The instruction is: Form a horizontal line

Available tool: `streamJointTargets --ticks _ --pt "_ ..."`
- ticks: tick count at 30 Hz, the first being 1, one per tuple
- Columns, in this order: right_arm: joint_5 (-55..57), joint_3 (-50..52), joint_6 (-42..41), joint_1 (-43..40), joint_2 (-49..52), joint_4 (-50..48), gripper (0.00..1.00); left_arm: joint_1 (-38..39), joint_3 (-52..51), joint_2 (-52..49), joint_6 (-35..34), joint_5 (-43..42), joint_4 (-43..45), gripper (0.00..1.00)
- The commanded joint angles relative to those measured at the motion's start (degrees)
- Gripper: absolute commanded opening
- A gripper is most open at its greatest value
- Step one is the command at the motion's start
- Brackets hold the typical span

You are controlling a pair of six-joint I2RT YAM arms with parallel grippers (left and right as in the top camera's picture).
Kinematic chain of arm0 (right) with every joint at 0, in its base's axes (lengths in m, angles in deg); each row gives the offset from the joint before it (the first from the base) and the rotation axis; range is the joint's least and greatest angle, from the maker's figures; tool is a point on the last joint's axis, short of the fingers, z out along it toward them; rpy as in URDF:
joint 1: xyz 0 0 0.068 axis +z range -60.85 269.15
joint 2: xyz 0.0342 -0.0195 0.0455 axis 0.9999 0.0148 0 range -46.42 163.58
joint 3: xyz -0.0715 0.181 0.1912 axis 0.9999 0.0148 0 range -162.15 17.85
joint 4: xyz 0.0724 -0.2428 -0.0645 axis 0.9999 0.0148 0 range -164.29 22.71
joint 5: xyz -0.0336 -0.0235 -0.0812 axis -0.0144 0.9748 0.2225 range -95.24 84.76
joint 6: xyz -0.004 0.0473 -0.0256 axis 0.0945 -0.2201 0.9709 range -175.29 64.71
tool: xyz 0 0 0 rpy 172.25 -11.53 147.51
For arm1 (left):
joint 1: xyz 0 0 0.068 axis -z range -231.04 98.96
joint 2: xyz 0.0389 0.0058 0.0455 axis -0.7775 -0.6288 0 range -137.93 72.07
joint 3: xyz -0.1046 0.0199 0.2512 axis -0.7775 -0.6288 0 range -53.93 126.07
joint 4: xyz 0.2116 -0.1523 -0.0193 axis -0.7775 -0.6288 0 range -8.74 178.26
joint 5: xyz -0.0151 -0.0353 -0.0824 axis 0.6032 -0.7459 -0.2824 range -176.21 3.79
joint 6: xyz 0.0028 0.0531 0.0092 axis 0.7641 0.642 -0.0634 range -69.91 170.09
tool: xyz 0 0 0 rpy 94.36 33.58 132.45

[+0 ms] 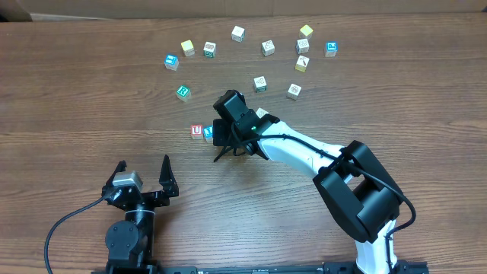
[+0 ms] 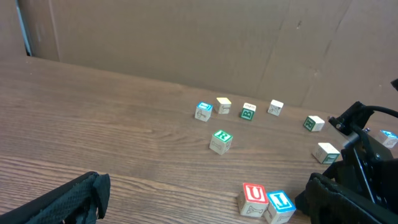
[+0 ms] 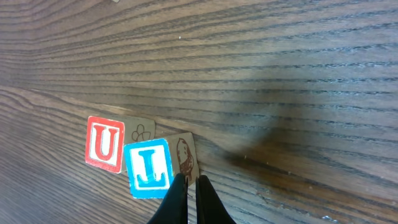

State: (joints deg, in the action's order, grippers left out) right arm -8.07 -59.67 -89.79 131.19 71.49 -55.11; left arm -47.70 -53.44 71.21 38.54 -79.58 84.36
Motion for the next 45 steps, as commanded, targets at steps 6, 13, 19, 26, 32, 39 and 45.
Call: streamJointTargets --ticks 6,13,19,26,32,39,45 --pt "-3.1 0.24 0.31 0.13 -1.09 -0.24 0.04 -0.35 -0.22 0.55 1.27 -0.48 0.02 1.0" --pt "-2.29 0.24 0.28 0.11 -1.09 -0.26 0.04 -0.35 -0.22 0.55 1.27 -0.48 0.02 1.0" --pt "-1.57 0.24 0.31 0.11 -1.09 -0.26 0.04 -0.35 -0.22 0.55 1.29 -0.48 0.02 1.0" --pt "-2.05 0.24 0.28 0.13 -1.09 -0.31 0.04 -0.35 -0.22 0.55 1.27 -0.48 0.02 1.0" --pt "-0.15 0.24 0.26 0.11 -1.09 -0.22 0.04 -0.35 -0.22 0.55 1.27 -0.48 0.02 1.0" --pt "5.31 0.26 -0.59 0.11 -0.26 -1.22 0.04 -0.35 -0.22 0.55 1.27 -0.48 0.02 1.0" --pt "3.5 0.24 -0.59 0.11 0.74 -2.14 0.04 -0.35 -0.22 0.55 1.29 -0.48 0.02 1.0"
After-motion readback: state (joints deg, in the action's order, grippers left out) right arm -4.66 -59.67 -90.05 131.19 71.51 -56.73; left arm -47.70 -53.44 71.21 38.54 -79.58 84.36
